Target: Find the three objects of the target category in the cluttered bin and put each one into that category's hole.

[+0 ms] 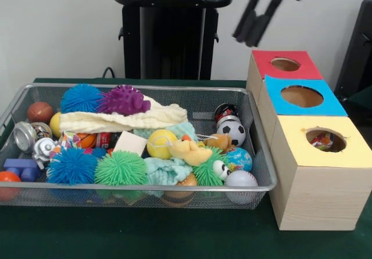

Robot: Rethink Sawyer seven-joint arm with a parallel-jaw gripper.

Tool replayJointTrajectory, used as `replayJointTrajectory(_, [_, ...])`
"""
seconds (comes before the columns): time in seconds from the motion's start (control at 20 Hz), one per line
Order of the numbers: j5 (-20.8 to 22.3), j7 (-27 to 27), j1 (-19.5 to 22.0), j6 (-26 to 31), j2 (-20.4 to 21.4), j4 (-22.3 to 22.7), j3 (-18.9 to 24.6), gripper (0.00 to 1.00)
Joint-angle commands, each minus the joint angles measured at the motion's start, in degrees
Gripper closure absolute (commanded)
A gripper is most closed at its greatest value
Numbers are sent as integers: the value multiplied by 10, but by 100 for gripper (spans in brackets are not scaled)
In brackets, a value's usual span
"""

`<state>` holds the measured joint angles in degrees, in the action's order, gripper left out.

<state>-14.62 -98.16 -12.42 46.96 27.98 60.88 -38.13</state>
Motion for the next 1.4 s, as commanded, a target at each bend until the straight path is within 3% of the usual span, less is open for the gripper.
replayJointTrajectory(0.05, [57,71,58,-11,38,89,88,100])
replayJointTrajectory(0.65, [120,112,131,-74,106,171,167,100])
replayJointTrajectory(1.4, [180,65,170,-91,129,216,231,100])
